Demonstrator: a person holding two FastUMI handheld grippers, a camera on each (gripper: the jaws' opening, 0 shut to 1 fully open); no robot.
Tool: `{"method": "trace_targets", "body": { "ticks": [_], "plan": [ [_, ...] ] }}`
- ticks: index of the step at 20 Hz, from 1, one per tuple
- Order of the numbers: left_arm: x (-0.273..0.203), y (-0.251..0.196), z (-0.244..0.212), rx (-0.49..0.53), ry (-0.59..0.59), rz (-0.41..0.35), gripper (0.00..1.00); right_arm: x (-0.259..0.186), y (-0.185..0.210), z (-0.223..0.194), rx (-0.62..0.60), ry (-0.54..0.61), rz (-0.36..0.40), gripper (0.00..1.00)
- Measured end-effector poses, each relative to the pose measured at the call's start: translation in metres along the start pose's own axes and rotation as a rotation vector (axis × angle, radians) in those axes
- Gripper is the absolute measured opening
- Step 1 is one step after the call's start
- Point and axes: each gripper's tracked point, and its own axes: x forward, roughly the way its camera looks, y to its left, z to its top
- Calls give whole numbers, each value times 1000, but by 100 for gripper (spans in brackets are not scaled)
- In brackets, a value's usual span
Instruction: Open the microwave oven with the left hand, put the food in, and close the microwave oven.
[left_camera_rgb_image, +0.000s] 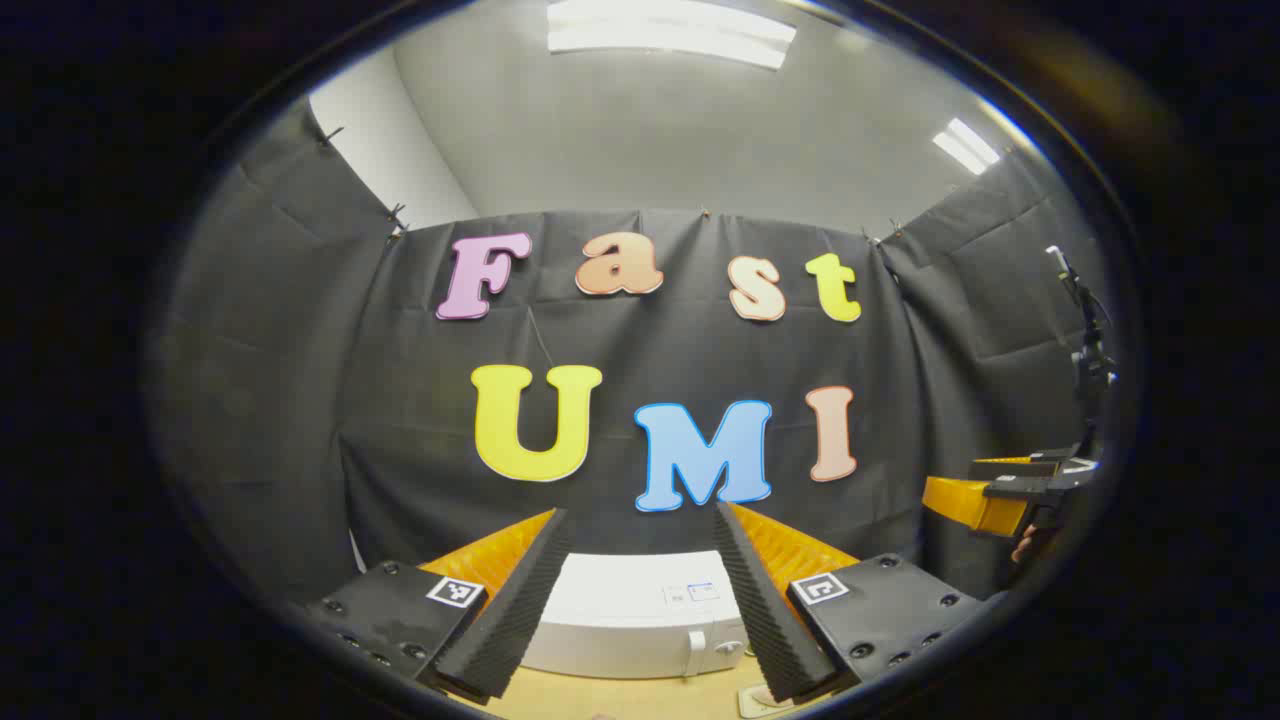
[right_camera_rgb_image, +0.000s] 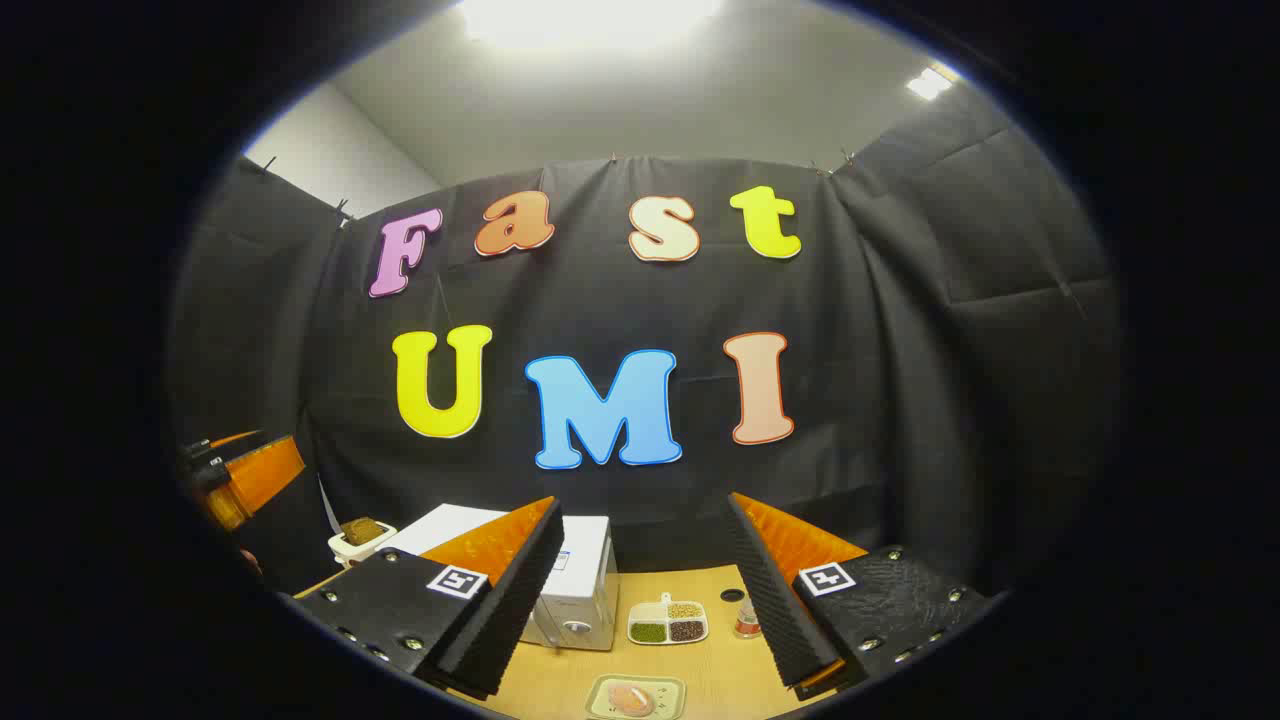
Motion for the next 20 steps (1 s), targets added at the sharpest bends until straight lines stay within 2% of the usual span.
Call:
{"method": "trace_targets", "body": {
  "ticks": [15, 20],
  "plan": [
    [13, 3, -13, 16, 3, 22, 94, 13, 0, -13, -32, 10, 10, 97],
    [26, -13, -43, -4, 27, -18, 96, 15, -2, -21, -24, 26, 9, 97]
  ]
}}
